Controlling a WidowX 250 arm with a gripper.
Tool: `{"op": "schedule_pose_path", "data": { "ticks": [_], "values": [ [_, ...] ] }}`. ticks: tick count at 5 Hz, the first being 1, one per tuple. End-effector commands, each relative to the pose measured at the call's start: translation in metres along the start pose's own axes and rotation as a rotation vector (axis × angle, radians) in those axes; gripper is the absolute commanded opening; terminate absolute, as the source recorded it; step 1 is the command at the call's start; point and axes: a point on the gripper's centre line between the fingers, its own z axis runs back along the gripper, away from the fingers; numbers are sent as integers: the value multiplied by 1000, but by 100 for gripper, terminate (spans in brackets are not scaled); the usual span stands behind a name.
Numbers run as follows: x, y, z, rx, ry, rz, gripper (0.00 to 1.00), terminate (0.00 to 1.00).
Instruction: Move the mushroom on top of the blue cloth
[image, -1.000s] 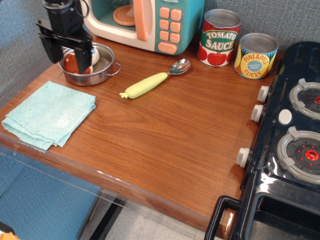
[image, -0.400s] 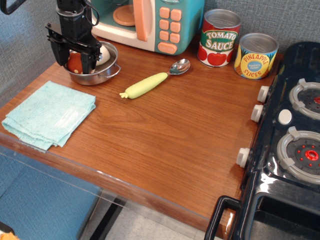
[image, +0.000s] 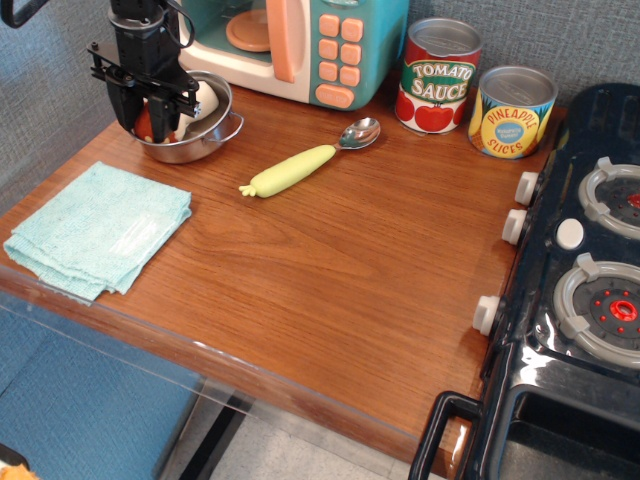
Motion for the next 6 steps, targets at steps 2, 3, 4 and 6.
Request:
{"op": "schedule_pose_path", "data": {
  "ticks": [2, 3, 4, 6],
  "values": [
    [-12, 24, 93, -14, -215, 37, 0, 0],
    [-56, 23, 90, 5, -166, 7, 0, 0],
    [-96, 20, 83, 18, -94, -23, 0, 0],
    [-139, 13, 57, 9, 28, -55, 0, 0]
  ]
}}
